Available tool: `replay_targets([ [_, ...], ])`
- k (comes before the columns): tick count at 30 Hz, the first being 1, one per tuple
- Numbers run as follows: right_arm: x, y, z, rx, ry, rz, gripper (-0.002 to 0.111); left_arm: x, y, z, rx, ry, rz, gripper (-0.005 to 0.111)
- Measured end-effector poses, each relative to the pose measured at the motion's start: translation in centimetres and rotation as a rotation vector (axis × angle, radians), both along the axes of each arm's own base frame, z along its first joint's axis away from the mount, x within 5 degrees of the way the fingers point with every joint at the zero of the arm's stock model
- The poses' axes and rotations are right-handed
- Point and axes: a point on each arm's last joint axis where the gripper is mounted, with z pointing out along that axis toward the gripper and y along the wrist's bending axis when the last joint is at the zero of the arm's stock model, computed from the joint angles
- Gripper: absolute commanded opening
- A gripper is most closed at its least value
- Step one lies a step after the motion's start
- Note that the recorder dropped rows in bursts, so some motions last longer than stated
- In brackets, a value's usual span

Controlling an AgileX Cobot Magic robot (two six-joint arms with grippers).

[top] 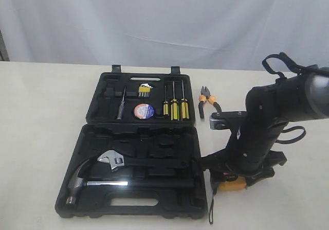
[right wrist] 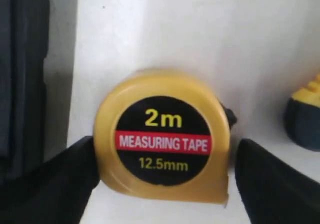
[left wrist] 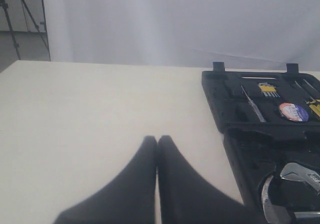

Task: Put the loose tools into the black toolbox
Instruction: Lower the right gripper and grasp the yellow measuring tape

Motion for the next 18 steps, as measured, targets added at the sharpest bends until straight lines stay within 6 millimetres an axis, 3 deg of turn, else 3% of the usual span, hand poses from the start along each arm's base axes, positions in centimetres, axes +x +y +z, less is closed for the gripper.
replay_targets([
  [3, 0.1, 0.0, 0.0, 0.0, -0.012, 0.0, 0.062, 0.0, 0.0, 0.0, 0.0, 0.0, 0.0, 0.0],
  [9, 0.1, 0.0, 0.0, 0.0, -0.016, -0.001, 0.023, 0.0, 0.0, 0.0, 0.0, 0.0, 0.0, 0.0],
  [11, 0.1, 0.0, 0.0, -0.002, -0.016, 0.001, 0.016, 0.0, 0.0, 0.0, 0.0, 0.0, 0.0, 0.0],
  [15, -0.1, 0.0, 0.8, -0.002, 0.007, 0.013, 0.014, 0.0, 0.0, 0.0, 0.0, 0.0, 0.0, 0.0],
  [18, 0.1, 0.0, 2.9, 0.0, -0.013, 0.015, 0.014, 0.0, 0.0, 0.0, 0.0, 0.0, 0.0, 0.0],
])
